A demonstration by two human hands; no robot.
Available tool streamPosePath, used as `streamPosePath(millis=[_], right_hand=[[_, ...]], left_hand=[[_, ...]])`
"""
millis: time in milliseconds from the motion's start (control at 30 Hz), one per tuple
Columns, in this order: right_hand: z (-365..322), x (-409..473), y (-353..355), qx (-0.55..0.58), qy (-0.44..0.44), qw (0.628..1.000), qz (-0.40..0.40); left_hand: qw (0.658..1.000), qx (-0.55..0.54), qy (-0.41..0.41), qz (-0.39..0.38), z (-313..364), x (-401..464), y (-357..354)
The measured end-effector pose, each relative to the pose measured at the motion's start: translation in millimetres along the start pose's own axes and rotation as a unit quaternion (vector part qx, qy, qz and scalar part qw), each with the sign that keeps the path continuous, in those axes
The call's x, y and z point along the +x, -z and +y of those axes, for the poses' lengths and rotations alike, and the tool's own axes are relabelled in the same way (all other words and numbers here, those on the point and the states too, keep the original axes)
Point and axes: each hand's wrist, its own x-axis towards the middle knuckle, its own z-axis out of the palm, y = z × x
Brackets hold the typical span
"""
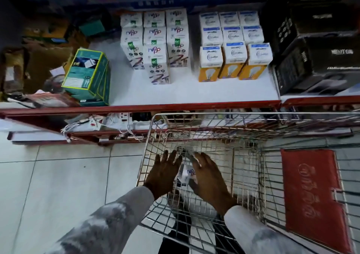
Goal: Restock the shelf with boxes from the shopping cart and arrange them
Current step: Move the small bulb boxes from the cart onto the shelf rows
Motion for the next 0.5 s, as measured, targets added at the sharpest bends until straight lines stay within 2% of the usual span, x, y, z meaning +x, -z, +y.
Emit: streamPosePath(millis=[100,267,500], right_hand=[[-3.7,-1.4,-27.7,-0.001,-0.026,0.998,-0.055],[-8.5,1.8,-40.8,0.014,-0.066,0.995,-0.069],[-6.0,-10.6,12.6,-0.001,-0.057,0.994,-0.089]], left_hand=[[0.999,0.039,-0.012,0.0,5.4,2.4,-5.8],[0.998,0.045,-0.018,0.036,5.7,6.0,-12.3],[0.995,-0.019,0.0,0.102,9.1,-20.5,18.8]])
